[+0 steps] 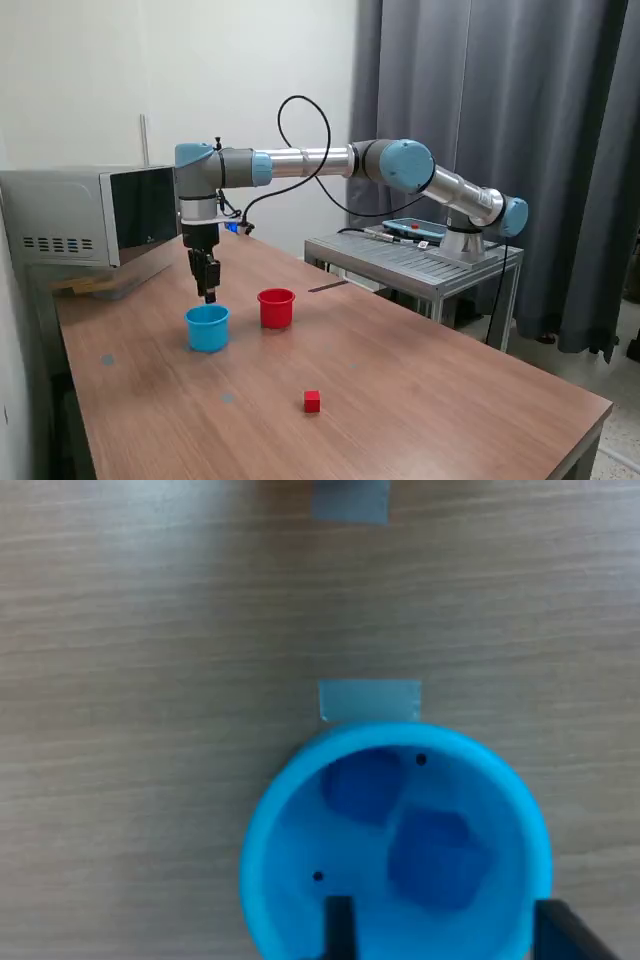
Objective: Place red objects in the red bin, and blue objects in the blue bin.
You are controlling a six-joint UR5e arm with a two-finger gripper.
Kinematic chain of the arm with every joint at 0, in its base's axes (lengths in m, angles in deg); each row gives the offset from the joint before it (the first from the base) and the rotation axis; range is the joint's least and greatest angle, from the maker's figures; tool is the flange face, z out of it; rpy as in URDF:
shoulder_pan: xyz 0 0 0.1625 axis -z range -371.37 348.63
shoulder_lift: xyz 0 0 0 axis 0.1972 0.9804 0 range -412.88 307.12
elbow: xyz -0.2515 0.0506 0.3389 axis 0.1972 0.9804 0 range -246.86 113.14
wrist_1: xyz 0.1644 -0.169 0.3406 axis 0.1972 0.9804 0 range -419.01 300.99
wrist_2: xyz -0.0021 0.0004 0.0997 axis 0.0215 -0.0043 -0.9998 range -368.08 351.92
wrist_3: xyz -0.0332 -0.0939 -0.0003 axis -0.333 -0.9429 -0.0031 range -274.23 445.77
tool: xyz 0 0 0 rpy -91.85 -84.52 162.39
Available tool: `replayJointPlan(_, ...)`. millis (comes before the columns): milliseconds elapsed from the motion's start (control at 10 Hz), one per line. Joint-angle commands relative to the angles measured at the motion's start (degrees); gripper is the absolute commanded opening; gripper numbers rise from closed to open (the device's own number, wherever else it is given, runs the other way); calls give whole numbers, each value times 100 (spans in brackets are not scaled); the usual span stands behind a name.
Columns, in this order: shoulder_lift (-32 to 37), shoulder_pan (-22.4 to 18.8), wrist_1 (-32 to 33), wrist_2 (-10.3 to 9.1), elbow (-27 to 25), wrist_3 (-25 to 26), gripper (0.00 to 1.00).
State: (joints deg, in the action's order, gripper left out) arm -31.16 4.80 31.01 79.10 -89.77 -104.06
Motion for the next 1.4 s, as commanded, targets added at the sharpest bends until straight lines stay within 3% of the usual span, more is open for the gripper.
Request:
replayJointPlan(0, -9, 0, 6, 1, -3, 7, 100)
replayJointPlan(400, 0, -26, 15, 1, -12, 103, 100)
replayJointPlan(900, 35, -631, 33, 1, -135, -282, 100)
replayJointPlan(1100, 87, -799, 59, -8, -232, -790, 100)
replayJointPlan(1300, 96, -939, 15, -8, -301, -1624, 100)
